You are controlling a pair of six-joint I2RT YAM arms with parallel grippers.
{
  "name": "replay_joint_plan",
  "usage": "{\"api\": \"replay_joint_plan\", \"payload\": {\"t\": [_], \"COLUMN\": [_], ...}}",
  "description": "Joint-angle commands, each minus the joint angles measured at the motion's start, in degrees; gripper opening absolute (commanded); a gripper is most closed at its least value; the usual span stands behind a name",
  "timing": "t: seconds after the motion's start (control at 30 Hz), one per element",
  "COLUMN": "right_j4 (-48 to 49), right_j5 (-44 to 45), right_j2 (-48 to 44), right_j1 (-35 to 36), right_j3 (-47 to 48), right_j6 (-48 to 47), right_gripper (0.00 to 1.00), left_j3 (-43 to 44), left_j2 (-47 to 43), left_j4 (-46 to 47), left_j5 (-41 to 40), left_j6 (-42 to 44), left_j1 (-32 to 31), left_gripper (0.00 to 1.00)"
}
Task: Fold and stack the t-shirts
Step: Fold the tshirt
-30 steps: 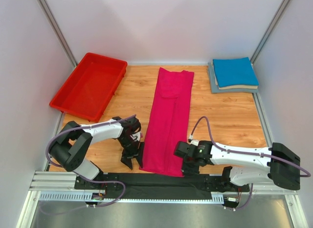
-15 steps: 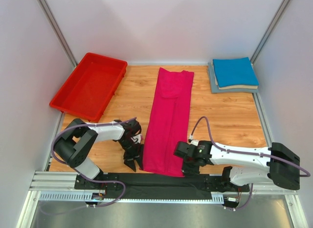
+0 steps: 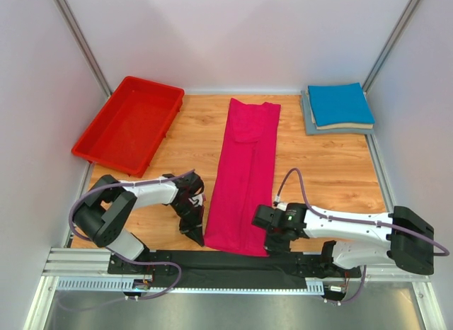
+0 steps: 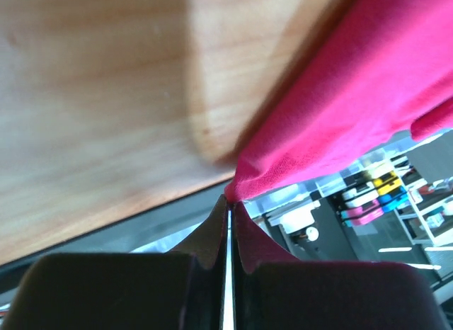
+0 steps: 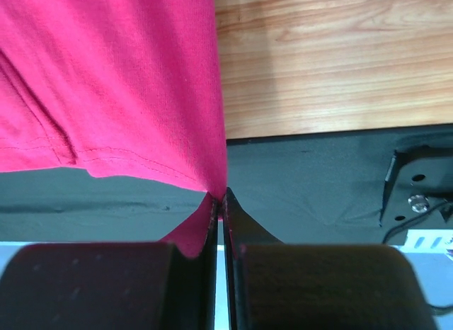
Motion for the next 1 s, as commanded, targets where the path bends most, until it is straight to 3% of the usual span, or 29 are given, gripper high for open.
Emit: {"api": "replay_joint_plan", "payload": {"t": [0.0, 0.2, 0.37, 0.7, 0.97], "right_j4": [-4.17, -6.02, -7.17, -7.61, -9.36], "right_j5": [1.73, 3.31, 2.61, 0.68, 0.68], "right_j2": [-1.51, -0.2, 1.47, 8.94, 20.97], "right_j1": [0.4, -0.56, -4.42, -24.46, -35.7], "right_j3": [3.28, 5.22, 7.06, 14.96, 29.45], "right_j6": [-0.64, -2.13, -9.58, -30.23, -41.77], "right_gripper": [0.0, 0.0, 0.0, 0.0, 0.0], "left_j3": [0.38, 3.46, 9.07, 25.86, 48.35], "left_j2": [-3.09, -2.66, -0.47, 10.25, 24.47], "left_j4": [-1.36, -4.0, -7.25, -16.9, -25.44], "left_j5": [1.02, 1.47, 0.76, -7.05, -9.79], "left_j6": [-3.75, -5.07, -5.08, -0.52, 4.06], "left_j1": [-0.22, -0.3, 0.05, 4.78, 13.66], "left_gripper": [0.0, 0.0, 0.0, 0.0, 0.0]}}
